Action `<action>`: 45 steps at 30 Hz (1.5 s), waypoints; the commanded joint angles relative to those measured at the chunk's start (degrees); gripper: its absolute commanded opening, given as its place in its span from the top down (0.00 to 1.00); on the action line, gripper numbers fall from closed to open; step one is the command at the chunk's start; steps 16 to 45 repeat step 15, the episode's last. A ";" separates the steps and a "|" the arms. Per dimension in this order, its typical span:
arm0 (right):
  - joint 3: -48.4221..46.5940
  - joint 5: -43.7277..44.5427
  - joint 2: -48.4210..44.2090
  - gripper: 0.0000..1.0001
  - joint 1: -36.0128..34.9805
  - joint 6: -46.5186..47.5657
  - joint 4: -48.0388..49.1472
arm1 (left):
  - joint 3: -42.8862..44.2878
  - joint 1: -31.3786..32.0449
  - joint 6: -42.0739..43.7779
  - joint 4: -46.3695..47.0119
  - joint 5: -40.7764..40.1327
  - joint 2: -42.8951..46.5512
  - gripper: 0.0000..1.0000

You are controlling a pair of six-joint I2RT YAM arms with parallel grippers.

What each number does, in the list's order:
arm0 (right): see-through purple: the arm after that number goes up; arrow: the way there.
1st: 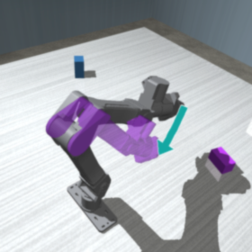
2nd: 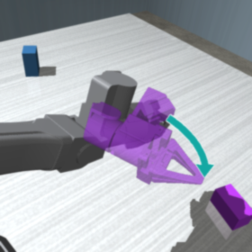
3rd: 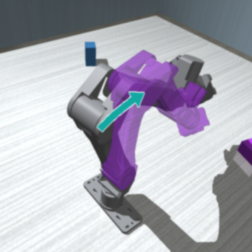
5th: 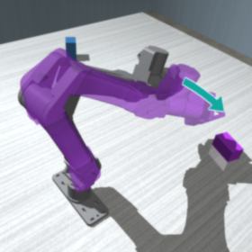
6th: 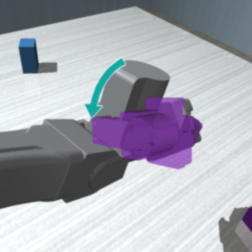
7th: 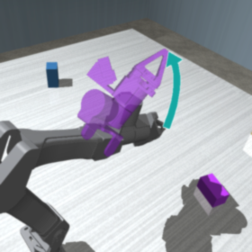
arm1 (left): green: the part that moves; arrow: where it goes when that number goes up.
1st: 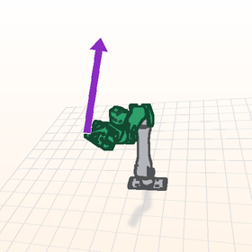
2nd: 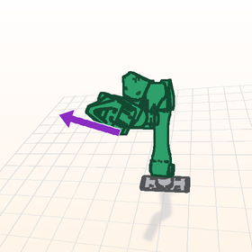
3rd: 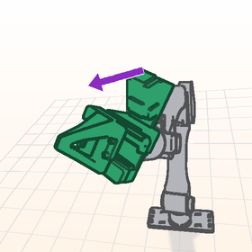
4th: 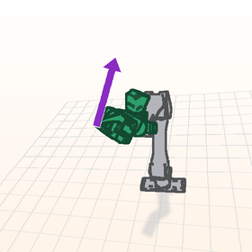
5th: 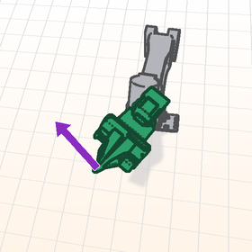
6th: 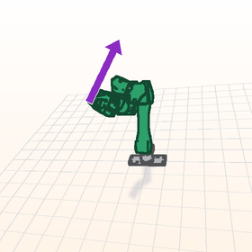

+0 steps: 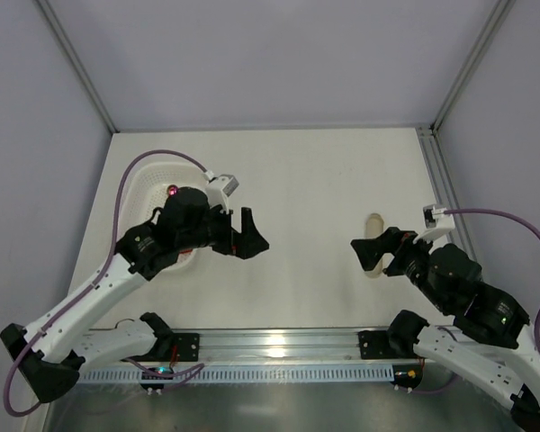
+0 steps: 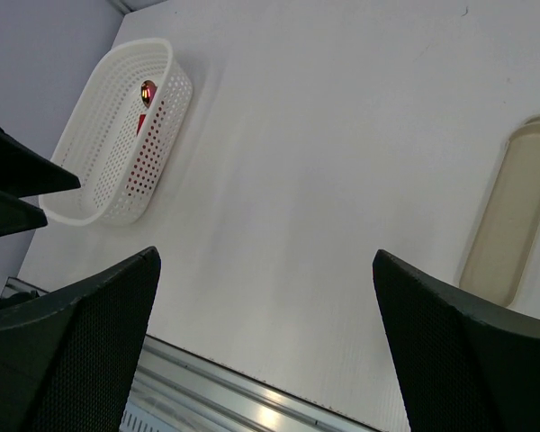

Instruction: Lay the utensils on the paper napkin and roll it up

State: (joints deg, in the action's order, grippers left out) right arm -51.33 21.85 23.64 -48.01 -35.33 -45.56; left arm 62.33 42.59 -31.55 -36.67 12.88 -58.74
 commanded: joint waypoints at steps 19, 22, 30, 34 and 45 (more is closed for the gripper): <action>-1.93 2.06 4.75 0.00 -0.24 1.85 5.48 | -2.56 0.48 -1.32 6.61 2.06 9.78 0.00; -1.93 2.06 4.75 0.00 -0.24 1.85 5.48 | -2.56 0.48 -1.32 6.61 2.06 9.78 0.00; -1.93 2.06 4.75 0.00 -0.24 1.85 5.48 | -2.56 0.48 -1.32 6.61 2.06 9.78 0.00; -1.93 2.06 4.75 0.00 -0.24 1.85 5.48 | -2.56 0.48 -1.32 6.61 2.06 9.78 0.00; -1.93 2.06 4.75 0.00 -0.24 1.85 5.48 | -2.56 0.48 -1.32 6.61 2.06 9.78 0.00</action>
